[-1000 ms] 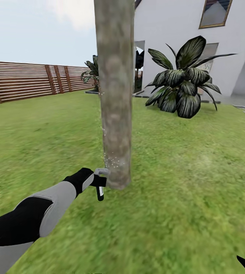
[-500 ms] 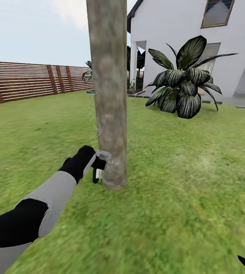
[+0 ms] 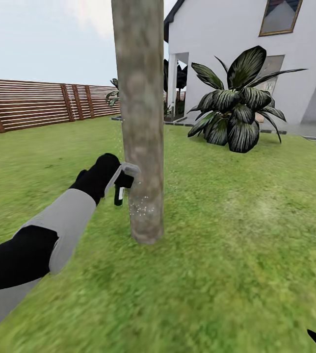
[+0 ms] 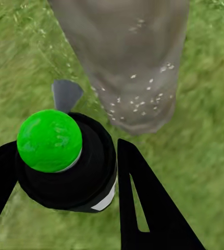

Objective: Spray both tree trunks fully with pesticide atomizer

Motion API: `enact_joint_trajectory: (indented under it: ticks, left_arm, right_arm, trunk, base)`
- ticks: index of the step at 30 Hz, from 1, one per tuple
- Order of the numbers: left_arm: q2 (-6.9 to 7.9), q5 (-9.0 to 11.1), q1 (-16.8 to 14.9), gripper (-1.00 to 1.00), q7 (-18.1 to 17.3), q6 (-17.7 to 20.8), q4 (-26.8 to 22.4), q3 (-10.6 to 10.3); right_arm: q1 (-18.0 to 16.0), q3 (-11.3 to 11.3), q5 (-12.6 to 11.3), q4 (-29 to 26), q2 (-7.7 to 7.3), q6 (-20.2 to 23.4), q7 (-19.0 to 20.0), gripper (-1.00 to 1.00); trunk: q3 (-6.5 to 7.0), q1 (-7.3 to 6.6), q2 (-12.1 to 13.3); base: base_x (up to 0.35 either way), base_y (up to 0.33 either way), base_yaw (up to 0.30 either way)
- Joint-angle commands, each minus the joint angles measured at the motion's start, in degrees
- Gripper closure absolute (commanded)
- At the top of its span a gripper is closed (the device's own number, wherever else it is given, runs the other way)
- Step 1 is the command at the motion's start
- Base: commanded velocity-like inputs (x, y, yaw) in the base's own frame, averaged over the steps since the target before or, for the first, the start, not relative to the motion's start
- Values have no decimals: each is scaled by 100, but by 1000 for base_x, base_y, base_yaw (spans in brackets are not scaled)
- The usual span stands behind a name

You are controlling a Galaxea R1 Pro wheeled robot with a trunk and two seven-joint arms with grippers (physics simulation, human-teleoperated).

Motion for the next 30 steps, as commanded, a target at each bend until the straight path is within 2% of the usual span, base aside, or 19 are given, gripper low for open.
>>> enact_joint_trajectory:
  ticks: [1, 6, 9, 15, 23, 29, 30]
  left_arm:
    - [2, 5, -179, 100, 0, 1, 4, 0]
    - [4, 7, -940, 100, 0, 19, 102, 0]
    - [-6, 10, -1265, 100, 0, 31, 246, 0]
    - [-25, 13, -2215, 100, 0, 36, 971, -3]
    - [-38, 14, -2662, 100, 0, 53, 1253, -8]
    - [-77, 14, -2710, 100, 0, 46, 1886, -27]
    - [-78, 14, -2711, 100, 0, 36, 2116, -33]
  right_arm:
    - [0, 0, -1, 0, 0, 0, 0, -100]
    - [0, 0, -1, 8, -4, 0, 0, -100]
    - [2, 0, -1, 8, -4, 0, 0, -100]
    - [0, 0, -1, 3, -3, 0, 2, -100]
    - [-1, 0, -1, 2, -3, 0, 1, -100]
    - [-1, 0, -1, 2, -2, 0, 0, -100]
    - [1, 0, -1, 1, -2, 0, 0, -100]
  trunk:
    - [-1, 1, 1]
    - [-1, 1, 1]
    - [-1, 1, 1]
    - [-1, 1, 1]
    - [15, 1, 1]
    - [15, 1, 1]
    - [15, 1, 1]
  base:
    - [0, 0, 0]
    - [0, 0, 0]
    - [0, 0, 0]
    - [0, 0, -4]
    - [0, 0, -107]
    - [0, 0, -2]
    - [0, 0, 0]
